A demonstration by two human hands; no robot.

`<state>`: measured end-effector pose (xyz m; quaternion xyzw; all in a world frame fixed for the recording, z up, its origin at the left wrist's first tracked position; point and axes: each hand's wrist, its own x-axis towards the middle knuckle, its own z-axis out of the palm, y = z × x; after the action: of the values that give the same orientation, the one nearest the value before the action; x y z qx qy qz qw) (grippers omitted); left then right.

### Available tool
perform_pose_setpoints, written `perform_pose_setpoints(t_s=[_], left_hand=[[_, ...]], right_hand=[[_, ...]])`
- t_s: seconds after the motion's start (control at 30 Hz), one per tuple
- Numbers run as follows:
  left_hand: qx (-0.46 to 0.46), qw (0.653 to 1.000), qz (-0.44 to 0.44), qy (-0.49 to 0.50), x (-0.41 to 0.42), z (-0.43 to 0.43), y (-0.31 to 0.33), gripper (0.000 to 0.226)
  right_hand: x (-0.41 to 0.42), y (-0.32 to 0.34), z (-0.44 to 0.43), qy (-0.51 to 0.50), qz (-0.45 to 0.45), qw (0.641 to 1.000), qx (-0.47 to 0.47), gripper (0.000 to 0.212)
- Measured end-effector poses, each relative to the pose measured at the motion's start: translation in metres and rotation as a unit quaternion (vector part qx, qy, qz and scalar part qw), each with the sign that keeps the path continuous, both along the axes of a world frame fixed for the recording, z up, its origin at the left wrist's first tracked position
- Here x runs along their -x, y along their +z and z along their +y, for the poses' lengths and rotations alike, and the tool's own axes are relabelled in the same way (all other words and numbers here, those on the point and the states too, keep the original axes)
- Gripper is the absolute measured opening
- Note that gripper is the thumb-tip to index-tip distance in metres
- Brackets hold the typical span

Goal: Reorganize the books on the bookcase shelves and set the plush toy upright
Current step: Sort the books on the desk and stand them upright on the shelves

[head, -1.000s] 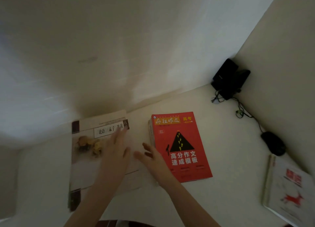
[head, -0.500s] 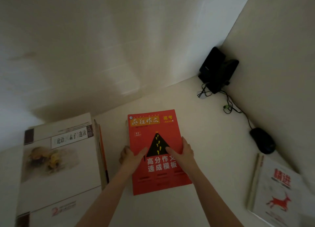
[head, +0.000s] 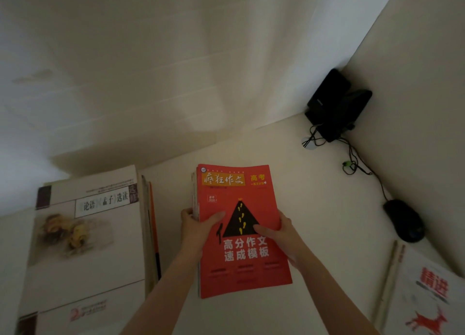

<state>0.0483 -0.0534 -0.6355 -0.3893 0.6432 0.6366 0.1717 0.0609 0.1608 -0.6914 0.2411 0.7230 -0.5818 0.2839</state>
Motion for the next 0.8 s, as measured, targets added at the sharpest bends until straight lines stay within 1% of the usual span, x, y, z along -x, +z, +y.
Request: perform_pose_setpoints(t_s=[0.03, 0.07, 0.13, 0.2, 0.27, 0.3, 0.33, 0.4, 0.43, 0.5, 0.53, 0.57, 0.63, 0.67, 0.77, 0.8], left_hand=[[-0.001, 1.000, 0.013, 0.002, -0.003, 0.001, 0.000, 0.080], [-0.005, 1.000, 0.025, 0.006, -0.008, 0.001, 0.003, 0.078], [-0.012, 0.998, 0.053, 0.010, -0.017, 0.000, 0.013, 0.081], [-0.025, 0.996, 0.086, -0.005, -0.029, 0.000, 0.023, 0.082], [-0.032, 0.991, 0.127, -0.032, -0.039, 0.001, 0.034, 0.080], [-0.028, 0.987, 0.148, -0.051, -0.044, 0.001, 0.039, 0.077], [-0.018, 0.984, 0.166, -0.069, -0.045, -0.001, 0.042, 0.074], [0.007, 0.975, 0.197, -0.105, -0.045, -0.005, 0.047, 0.070], [0.017, 0.971, 0.206, -0.118, -0.045, -0.007, 0.049, 0.072], [0.029, 0.966, 0.216, -0.138, -0.045, -0.010, 0.048, 0.084], [0.030, 0.964, 0.217, -0.151, -0.046, -0.011, 0.046, 0.083], [0.030, 0.962, 0.215, -0.166, -0.047, -0.012, 0.044, 0.078], [0.038, 0.961, 0.205, -0.183, -0.051, -0.011, 0.040, 0.074], [0.044, 0.960, 0.203, -0.186, -0.052, -0.008, 0.041, 0.074], [0.059, 0.957, 0.221, -0.179, -0.055, 0.003, 0.051, 0.076], [0.062, 0.956, 0.229, -0.171, -0.055, 0.005, 0.053, 0.080]], right_hand=[[-0.001, 0.001, 0.001, 0.014, 0.014, 1.000, -0.012, 0.092], [-0.001, 0.004, 0.001, 0.025, 0.030, 0.999, -0.020, 0.094], [0.001, 0.020, 0.001, 0.033, 0.038, 0.999, -0.008, 0.098], [0.004, 0.035, 0.007, 0.008, 0.019, 0.996, 0.084, 0.103], [0.006, 0.047, 0.019, -0.025, 0.018, 0.983, 0.184, 0.115], [0.005, 0.054, 0.023, -0.039, 0.033, 0.977, 0.205, 0.115], [0.003, 0.060, 0.025, -0.047, 0.061, 0.974, 0.215, 0.108], [-0.006, 0.071, 0.027, -0.054, 0.132, 0.972, 0.186, 0.088], [-0.012, 0.074, 0.027, -0.050, 0.162, 0.974, 0.151, 0.085], [-0.024, 0.081, 0.026, -0.046, 0.195, 0.976, 0.088, 0.090], [-0.030, 0.084, 0.025, -0.043, 0.204, 0.976, 0.064, 0.095], [-0.035, 0.082, 0.025, -0.036, 0.209, 0.976, 0.044, 0.101], [-0.042, 0.081, 0.026, -0.014, 0.208, 0.978, 0.024, 0.112], [-0.044, 0.082, 0.026, 0.004, 0.207, 0.978, 0.017, 0.112], [-0.048, 0.087, 0.022, 0.042, 0.217, 0.975, -0.005, 0.096], [-0.047, 0.089, 0.020, 0.041, 0.222, 0.974, -0.014, 0.098]])
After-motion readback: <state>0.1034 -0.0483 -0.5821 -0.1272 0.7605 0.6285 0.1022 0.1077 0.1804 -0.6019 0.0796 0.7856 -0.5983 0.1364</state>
